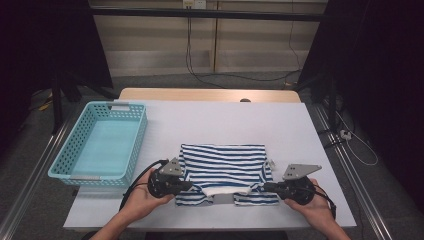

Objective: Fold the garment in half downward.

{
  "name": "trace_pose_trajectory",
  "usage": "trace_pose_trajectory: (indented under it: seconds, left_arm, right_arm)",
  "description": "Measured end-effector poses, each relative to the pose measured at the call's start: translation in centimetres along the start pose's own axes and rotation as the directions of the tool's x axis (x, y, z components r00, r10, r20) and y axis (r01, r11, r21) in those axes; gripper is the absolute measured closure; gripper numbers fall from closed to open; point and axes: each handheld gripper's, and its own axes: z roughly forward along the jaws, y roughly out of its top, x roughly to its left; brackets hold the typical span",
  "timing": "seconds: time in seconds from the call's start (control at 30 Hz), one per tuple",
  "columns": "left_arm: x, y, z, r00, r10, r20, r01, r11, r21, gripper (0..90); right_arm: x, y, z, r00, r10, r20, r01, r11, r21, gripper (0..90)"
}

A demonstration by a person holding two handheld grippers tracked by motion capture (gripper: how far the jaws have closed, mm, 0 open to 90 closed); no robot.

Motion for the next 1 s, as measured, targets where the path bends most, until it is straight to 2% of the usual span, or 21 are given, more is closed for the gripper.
trace_pose_trajectory:
  seconds: [0.1, 0.13, 0.2, 0.23, 0.27, 0.3, 0.33, 0.37, 0.4, 0.47, 0.5, 0.53, 0.6, 0.67, 0.7, 0.73, 0.83, 0.87, 0.9, 0.93, 1.0]
  left_arm:
    - [0.0, 0.0, 0.0, 1.0, 0.0, 0.003, 0.0, 1.0, 0.003, 89.4]
    - [-0.2, -0.1, 0.1, 0.9996, -0.026, 0.009, 0.027, 0.9995, -0.015, 89.4]
    - [-0.1, 0.0, 0.0, 0.9999, 0.008, 0.013, -0.008, 1.0, 0.0, 89.3]
    - [-0.2, 0.1, 0.0, 0.9998, -0.005, 0.022, 0.006, 0.9999, -0.011, 89.4]
    - [-0.7, 0.0, 0.1, 0.9982, -0.059, 0.005, 0.059, 0.9971, -0.049, 89.4]
    - [-0.4, 0.1, -0.3, 0.9999, -0.008, 0.01, 0.008, 0.9996, -0.028, 89.3]
    - [-0.3, 0.1, -0.6, 1.0, 0.003, 0.008, -0.002, 0.9996, -0.027, 89.4]
    - [-0.5, 0.1, -0.6, 0.9998, -0.012, 0.015, 0.012, 0.999, -0.043, 89.4]
    - [-0.4, 0.0, -0.6, 0.9997, 0.013, 0.021, -0.012, 0.9998, -0.013, 89.3]
    - [-0.6, -0.2, -0.3, 0.9998, -0.01, 0.019, 0.01, 0.9999, -0.01, 89.3]
    - [-0.6, -0.1, -0.3, 0.9997, 0.006, 0.024, -0.006, 1.0, -0.005, 89.3]
    - [-1.1, -0.1, -0.1, 0.9989, -0.043, 0.02, 0.044, 0.9981, -0.044, 89.3]
    - [-0.9, -0.1, -0.3, 0.9996, 0.024, 0.015, -0.024, 0.9997, 0.004, 89.3]
    - [-1.3, -0.3, -0.1, 0.9995, -0.031, 0.008, 0.031, 0.9993, -0.02, 89.3]
    - [-1.1, -0.4, -0.4, 1.0, 0.003, 0.006, -0.003, 1.0, 0.004, 89.3]
    - [-1.2, -0.5, -0.4, 0.9999, -0.009, 0.007, 0.009, 0.9999, -0.014, 89.3]
    - [-1.2, -0.5, -0.5, 0.9999, 0.015, 0.006, -0.016, 0.9998, 0.015, 89.3]
    - [-1.7, -0.6, 0.0, 0.9985, -0.055, 0.007, 0.055, 0.9976, -0.042, 89.3]
    - [-1.6, -0.7, 0.0, 0.9989, -0.045, 0.009, 0.045, 0.9989, -0.015, 89.3]
    - [-1.7, -0.7, 0.2, 0.9983, -0.053, 0.025, 0.054, 0.9983, -0.023, 89.3]
    - [-2.2, -0.8, 0.4, 0.9981, -0.061, 0.011, 0.061, 0.9981, -0.008, 89.1]
  right_arm:
    - [0.2, 0.0, 0.0, 1.0, -0.004, -0.008, 0.004, 1.0, 0.006, 89.6]
    - [0.2, -0.1, 0.0, 0.9999, -0.003, -0.012, 0.003, 1.0, 0.005, 89.7]
    - [0.3, -0.1, 0.0, 0.9998, -0.001, -0.02, 0.001, 1.0, 0.01, 89.7]
    - [0.4, -0.1, -0.1, 0.9997, -0.005, -0.024, 0.006, 1.0, 0.013, 89.8]
    - [0.4, -0.2, -0.1, 0.9994, -0.013, -0.032, 0.013, 1.0, 0.019, 89.9]
    - [0.6, -0.3, -0.2, 0.9994, -0.011, -0.032, 0.012, 1.0, 0.027, 89.9]
    - [0.7, -0.5, -0.3, 0.9994, -0.016, -0.032, 0.017, 0.999, 0.029, 90.0]
    - [0.8, -0.5, -0.4, 0.9993, -0.02, -0.033, 0.02, 0.999, 0.026, 90.0]
    - [0.8, -0.6, -0.5, 0.9994, -0.022, -0.029, 0.022, 0.999, 0.024, 90.0]
    - [0.7, -0.6, -0.5, 0.9994, -0.021, -0.027, 0.022, 1.0, 0.023, 90.0]
    - [0.7, -0.6, -0.4, 0.9994, -0.017, -0.03, 0.018, 0.999, 0.03, 90.0]
    - [0.7, -0.7, -0.4, 0.9993, -0.015, -0.033, 0.017, 0.999, 0.04, 90.0]
    - [0.8, -0.8, -0.2, 0.9991, -0.025, -0.033, 0.026, 0.998, 0.05, 90.0]
    - [0.9, -0.8, -0.2, 0.9988, -0.028, -0.04, 0.03, 0.998, 0.054, 90.0]
    - [0.8, -0.8, -0.1, 0.9987, -0.029, -0.041, 0.031, 0.998, 0.059, 90.0]
    - [0.9, -0.9, -0.1, 0.9988, -0.025, -0.041, 0.028, 0.998, 0.064, 90.0]
    - [0.9, -1.0, 0.2, 0.9986, -0.025, -0.048, 0.029, 0.996, 0.083, 90.0]
    - [1.0, -1.0, 0.3, 0.9984, -0.029, -0.049, 0.033, 0.995, 0.091, 90.0]
    - [1.0, -1.0, 0.3, 0.9986, -0.023, -0.048, 0.027, 0.995, 0.094, 90.0]
    - [1.1, -1.0, 0.3, 0.9983, -0.025, -0.053, 0.029, 0.995, 0.095, 90.0]
    - [1.1, -1.1, 0.4, 0.9986, -0.024, -0.048, 0.029, 0.994, 0.104, 90.0]
